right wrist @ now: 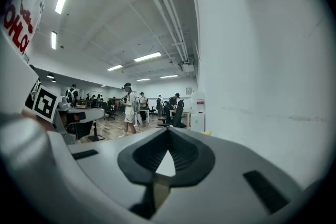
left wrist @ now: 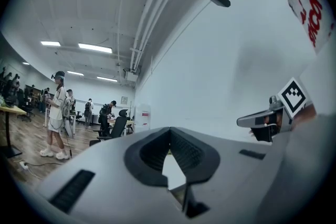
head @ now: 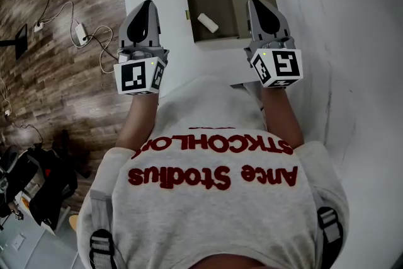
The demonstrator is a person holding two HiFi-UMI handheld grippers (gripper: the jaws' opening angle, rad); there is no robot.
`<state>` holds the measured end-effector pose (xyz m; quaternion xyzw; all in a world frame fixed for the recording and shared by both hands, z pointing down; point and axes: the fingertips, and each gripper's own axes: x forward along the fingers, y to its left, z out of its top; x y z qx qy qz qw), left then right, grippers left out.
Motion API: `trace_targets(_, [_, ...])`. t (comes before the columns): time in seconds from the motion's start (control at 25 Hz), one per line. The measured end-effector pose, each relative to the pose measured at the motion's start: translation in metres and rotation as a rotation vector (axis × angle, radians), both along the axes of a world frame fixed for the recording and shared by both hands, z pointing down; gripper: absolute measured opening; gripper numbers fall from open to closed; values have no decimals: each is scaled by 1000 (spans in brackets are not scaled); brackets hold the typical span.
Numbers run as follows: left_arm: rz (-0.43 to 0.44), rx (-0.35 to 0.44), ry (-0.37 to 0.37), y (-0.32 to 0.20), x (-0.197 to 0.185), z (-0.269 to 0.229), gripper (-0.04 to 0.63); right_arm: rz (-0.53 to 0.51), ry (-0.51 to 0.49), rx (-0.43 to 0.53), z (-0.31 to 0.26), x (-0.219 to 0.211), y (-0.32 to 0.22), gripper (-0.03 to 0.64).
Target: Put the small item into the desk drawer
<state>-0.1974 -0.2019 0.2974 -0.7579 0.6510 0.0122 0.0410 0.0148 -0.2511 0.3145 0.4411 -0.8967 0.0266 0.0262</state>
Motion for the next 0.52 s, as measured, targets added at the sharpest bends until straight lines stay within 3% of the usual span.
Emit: trace_targets(0.52, [-16, -6, 3, -6, 1, 4, 8, 2, -18, -1, -1, 4, -7, 5])
